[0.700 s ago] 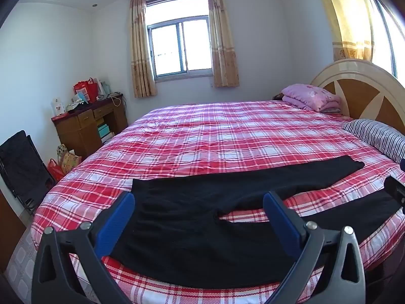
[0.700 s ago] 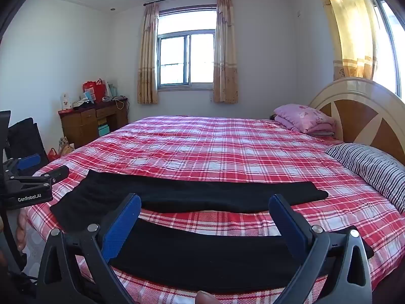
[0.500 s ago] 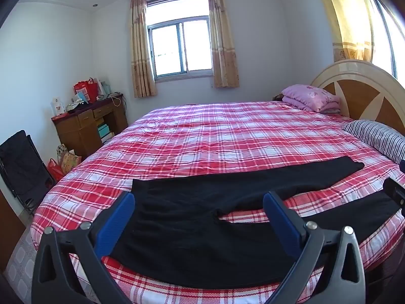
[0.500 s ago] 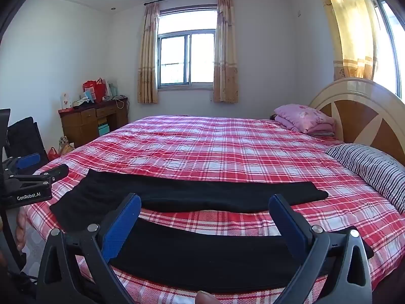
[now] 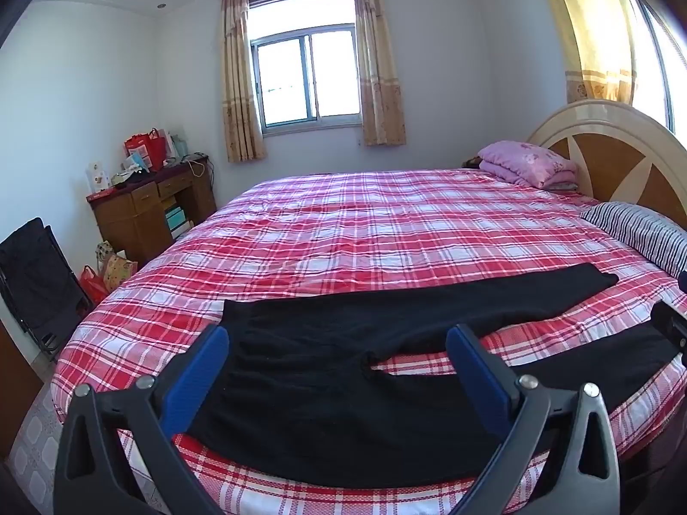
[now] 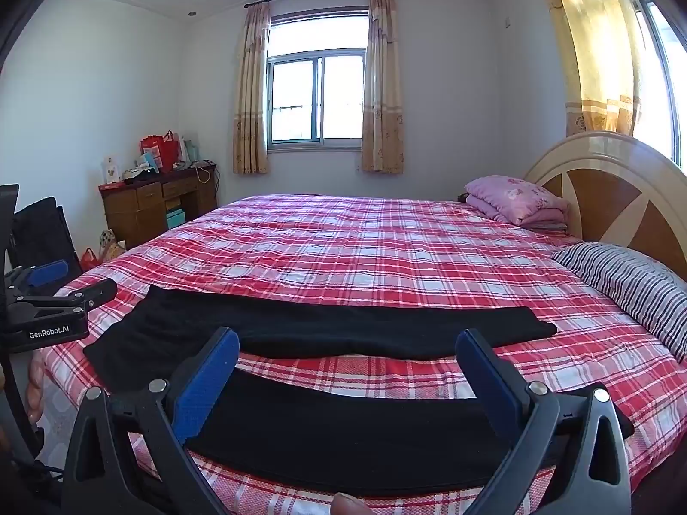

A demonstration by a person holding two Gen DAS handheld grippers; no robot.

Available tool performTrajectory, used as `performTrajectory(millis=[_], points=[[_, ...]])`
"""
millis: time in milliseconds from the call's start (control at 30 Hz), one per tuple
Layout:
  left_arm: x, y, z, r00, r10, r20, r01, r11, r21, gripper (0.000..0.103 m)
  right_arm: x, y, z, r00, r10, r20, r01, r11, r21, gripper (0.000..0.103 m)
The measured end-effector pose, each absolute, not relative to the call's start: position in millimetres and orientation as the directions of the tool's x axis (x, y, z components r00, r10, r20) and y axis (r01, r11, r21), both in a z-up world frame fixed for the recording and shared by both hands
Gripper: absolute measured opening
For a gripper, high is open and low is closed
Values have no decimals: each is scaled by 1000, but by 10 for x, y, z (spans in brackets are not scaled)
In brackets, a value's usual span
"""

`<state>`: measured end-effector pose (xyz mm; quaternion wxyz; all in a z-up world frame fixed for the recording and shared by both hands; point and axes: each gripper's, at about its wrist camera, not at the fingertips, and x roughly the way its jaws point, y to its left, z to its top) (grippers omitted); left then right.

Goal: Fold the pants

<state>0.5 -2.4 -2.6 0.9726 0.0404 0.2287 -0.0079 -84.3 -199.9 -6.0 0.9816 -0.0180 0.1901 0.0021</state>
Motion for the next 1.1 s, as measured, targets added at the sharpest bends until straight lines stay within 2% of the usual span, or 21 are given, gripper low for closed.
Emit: performTrajectory(millis=[1100], points=[[13, -28, -25, 894, -1, -448, 36, 997, 70, 103, -807, -1971, -139, 922, -9, -386, -9, 999, -44, 102]])
